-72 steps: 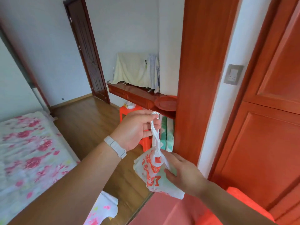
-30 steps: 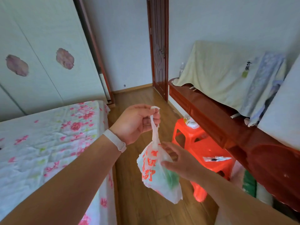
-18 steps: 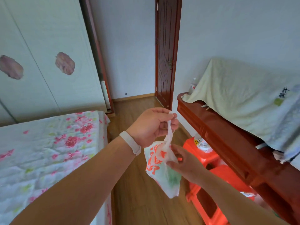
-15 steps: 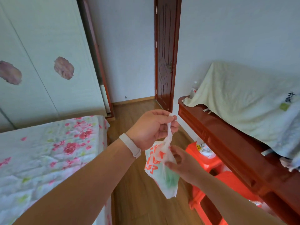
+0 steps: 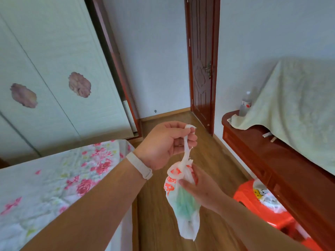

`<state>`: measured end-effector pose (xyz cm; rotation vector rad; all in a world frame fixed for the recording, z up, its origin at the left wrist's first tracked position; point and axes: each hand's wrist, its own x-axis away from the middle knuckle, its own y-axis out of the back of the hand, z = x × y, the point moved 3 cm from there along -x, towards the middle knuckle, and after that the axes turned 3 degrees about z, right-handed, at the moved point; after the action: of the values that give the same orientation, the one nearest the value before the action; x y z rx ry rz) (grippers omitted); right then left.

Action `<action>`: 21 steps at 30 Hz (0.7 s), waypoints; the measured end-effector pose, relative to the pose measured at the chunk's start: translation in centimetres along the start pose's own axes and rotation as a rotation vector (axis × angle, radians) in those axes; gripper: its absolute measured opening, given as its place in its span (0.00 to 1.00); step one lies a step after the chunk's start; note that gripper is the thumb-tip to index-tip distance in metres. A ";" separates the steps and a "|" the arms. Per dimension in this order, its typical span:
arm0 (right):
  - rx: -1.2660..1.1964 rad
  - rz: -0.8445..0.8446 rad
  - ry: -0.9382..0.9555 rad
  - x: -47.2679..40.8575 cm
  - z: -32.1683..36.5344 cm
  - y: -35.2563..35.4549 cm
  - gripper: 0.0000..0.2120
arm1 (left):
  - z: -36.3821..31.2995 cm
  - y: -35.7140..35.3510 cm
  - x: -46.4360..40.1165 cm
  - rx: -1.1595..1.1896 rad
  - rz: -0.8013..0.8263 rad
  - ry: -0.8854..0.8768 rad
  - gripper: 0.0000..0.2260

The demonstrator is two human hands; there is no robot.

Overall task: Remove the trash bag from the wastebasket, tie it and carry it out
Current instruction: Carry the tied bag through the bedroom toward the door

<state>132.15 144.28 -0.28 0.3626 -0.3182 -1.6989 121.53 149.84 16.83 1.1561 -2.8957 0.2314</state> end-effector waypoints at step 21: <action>0.216 -0.006 -0.002 -37.8 -5.1 11.1 0.26 | -4.5 16.8 -33.5 0.171 -0.082 -0.031 0.08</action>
<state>149.65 179.90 1.82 0.5212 -0.5044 -1.6754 134.14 185.40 16.74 1.3102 -2.8952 0.4718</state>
